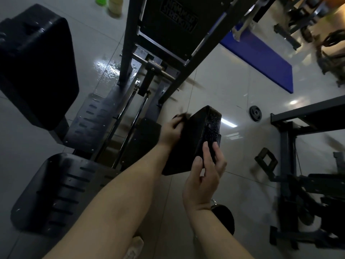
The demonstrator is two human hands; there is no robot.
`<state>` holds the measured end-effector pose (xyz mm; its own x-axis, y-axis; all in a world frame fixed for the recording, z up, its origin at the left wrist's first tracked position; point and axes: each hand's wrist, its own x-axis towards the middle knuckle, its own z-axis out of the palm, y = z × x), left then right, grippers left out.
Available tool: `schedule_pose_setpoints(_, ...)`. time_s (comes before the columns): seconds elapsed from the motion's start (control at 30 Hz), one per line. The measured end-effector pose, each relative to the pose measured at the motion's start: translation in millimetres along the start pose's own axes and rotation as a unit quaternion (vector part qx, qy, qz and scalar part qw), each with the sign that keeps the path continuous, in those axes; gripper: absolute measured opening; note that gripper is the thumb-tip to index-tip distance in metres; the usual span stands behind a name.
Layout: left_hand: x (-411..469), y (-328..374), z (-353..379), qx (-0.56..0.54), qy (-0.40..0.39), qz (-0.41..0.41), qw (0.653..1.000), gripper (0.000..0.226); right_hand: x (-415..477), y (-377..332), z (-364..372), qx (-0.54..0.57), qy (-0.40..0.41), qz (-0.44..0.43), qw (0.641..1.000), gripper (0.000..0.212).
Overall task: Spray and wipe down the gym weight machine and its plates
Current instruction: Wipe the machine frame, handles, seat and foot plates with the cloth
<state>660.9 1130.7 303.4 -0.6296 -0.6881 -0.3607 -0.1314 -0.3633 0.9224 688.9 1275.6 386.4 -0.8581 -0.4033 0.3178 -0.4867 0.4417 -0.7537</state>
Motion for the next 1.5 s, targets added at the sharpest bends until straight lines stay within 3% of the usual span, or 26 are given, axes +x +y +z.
schedule_pose_setpoints(0.17,-10,-108,-22,-0.023,0.051,-0.23,0.972,0.031,1,3,1,0.014,0.003,-0.02,1.0,0.043)
schedule_pose_setpoints(0.23,-11,-105,-21,-0.023,0.064,-0.212,0.975,0.031,4,3,3,0.018,0.006,-0.027,0.999,0.042)
schedule_pose_setpoints(0.37,-3,-46,-10,0.006,0.053,-0.063,0.997,0.024,2,4,5,0.002,0.001,-0.017,1.0,0.042)
schedule_pose_setpoints(0.57,19,59,10,-0.007,-0.043,0.103,0.994,0.022,3,-4,8,-0.044,0.013,-0.037,0.998,0.042)
schedule_pose_setpoints(0.67,30,62,12,-0.052,-0.119,0.091,0.987,0.028,5,-6,13,-0.064,0.03,-0.044,0.996,0.041)
schedule_pose_setpoints(0.73,42,47,12,-0.071,-0.154,0.04,0.985,0.029,5,-5,15,-0.064,0.031,-0.042,0.997,0.041)
schedule_pose_setpoints(0.93,58,-26,-3,0.014,-0.115,-0.112,0.987,0.037,2,1,15,-0.067,0.039,-0.055,0.995,0.04)
schedule_pose_setpoints(1.17,67,-43,-6,0.098,-0.092,-0.152,0.979,0.033,3,2,15,-0.069,0.023,-0.056,0.996,0.038)
schedule_pose_setpoints(1.27,53,-22,-2,0.055,-0.057,-0.104,0.991,0.032,7,3,14,-0.086,0.02,-0.057,0.994,0.039)
schedule_pose_setpoints(1.5,18,45,3,-0.02,-0.051,0.154,0.986,0.031,9,-2,15,-0.078,0.028,-0.061,0.995,0.041)
